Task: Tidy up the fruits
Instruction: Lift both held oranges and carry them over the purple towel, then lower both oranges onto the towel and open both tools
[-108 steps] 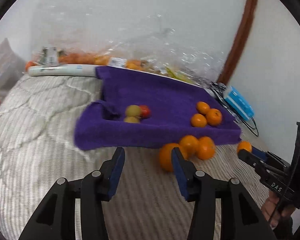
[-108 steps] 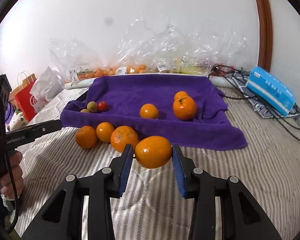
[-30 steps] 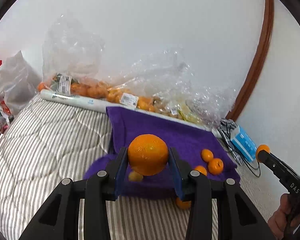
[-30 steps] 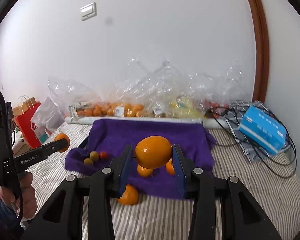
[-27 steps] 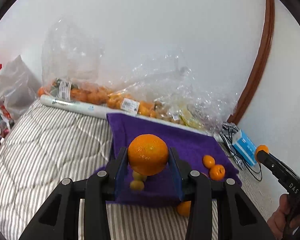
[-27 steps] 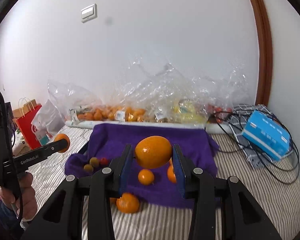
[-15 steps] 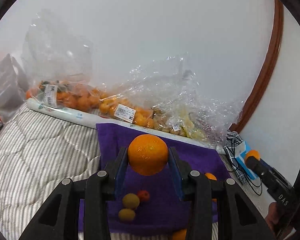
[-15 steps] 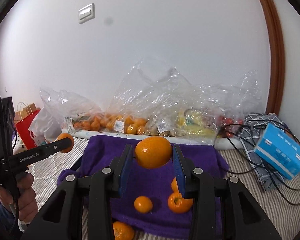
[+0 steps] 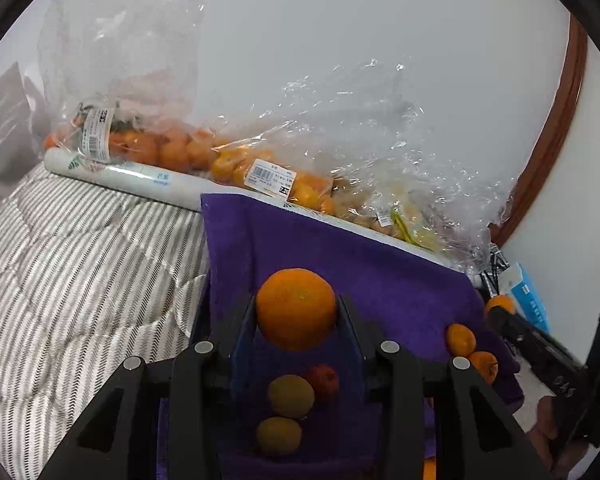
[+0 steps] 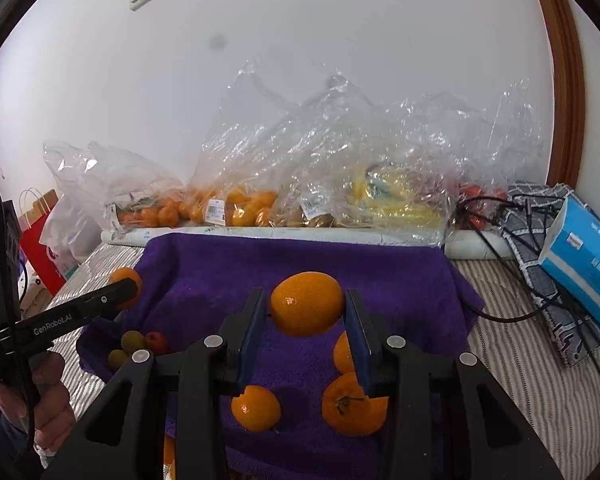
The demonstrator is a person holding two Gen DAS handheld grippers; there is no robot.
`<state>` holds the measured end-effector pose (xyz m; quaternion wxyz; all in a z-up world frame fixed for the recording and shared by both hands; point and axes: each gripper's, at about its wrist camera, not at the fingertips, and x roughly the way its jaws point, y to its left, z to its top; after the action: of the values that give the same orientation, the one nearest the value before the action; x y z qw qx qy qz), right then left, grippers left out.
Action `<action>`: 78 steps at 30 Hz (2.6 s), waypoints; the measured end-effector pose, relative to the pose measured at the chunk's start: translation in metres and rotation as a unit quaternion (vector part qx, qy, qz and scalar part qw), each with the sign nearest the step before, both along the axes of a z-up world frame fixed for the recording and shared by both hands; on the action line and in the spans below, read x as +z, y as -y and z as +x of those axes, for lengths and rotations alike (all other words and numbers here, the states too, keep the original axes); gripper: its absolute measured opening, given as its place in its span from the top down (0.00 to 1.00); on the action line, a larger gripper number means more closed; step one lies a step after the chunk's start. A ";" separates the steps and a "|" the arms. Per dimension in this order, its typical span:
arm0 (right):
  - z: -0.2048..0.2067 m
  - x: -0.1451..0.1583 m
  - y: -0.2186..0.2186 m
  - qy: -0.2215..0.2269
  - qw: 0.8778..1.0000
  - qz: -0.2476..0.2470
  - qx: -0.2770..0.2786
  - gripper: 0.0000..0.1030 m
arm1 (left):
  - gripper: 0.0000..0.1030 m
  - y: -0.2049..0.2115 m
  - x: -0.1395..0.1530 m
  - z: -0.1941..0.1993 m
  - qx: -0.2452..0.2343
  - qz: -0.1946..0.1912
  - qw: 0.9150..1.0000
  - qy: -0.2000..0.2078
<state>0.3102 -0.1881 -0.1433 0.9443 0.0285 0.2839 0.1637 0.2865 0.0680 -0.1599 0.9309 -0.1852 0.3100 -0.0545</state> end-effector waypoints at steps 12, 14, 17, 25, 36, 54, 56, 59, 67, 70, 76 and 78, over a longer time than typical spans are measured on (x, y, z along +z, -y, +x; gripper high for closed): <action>0.004 -0.024 -0.028 -0.017 0.998 -0.054 0.031 0.62 | 0.63 0.001 -0.002 0.003 -0.001 0.006 1.000 0.001; 0.003 -0.025 -0.032 -0.016 0.997 -0.062 0.035 0.62 | 0.63 0.002 -0.003 0.004 -0.002 0.008 1.000 -0.001; 0.002 -0.027 -0.035 -0.019 0.997 -0.070 0.038 0.62 | 0.63 0.003 -0.004 0.004 -0.003 0.009 1.000 -0.002; 0.004 -0.031 -0.036 -0.028 0.996 -0.070 0.046 0.62 | 0.63 0.008 -0.006 0.007 -0.015 0.016 1.000 -0.009; 0.007 -0.035 -0.039 -0.047 0.995 -0.075 0.055 0.62 | 0.63 0.010 -0.010 0.010 -0.023 0.018 0.999 -0.021; 0.002 -0.033 -0.039 -0.044 0.995 -0.073 0.056 0.62 | 0.63 0.011 -0.011 0.011 -0.024 0.028 0.999 -0.023; 0.001 -0.032 -0.039 -0.042 0.995 -0.071 0.056 0.62 | 0.62 0.012 -0.011 0.011 -0.024 0.028 0.999 -0.022; 0.000 -0.030 -0.038 -0.040 0.995 -0.067 0.055 0.62 | 0.58 0.011 -0.010 0.011 -0.027 0.025 0.999 -0.019; -0.001 -0.025 -0.033 -0.035 0.997 -0.050 0.045 0.58 | 0.56 0.013 -0.010 0.009 -0.029 0.029 0.999 -0.016; -0.001 -0.023 -0.030 -0.032 0.998 -0.040 0.042 0.57 | 0.56 0.013 -0.010 0.009 -0.027 0.030 0.999 -0.015; -0.003 -0.020 -0.029 -0.024 0.998 -0.035 0.035 0.55 | 0.56 0.014 -0.009 0.007 -0.025 0.036 0.999 -0.013; -0.004 -0.019 -0.028 -0.019 0.999 -0.031 0.032 0.55 | 0.56 0.015 -0.009 0.007 -0.025 0.039 0.999 -0.011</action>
<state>0.3060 -0.1606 -0.1621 0.9333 -0.0065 0.3079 0.1845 0.2936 0.0526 -0.1685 0.9323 -0.1412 0.3270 -0.0631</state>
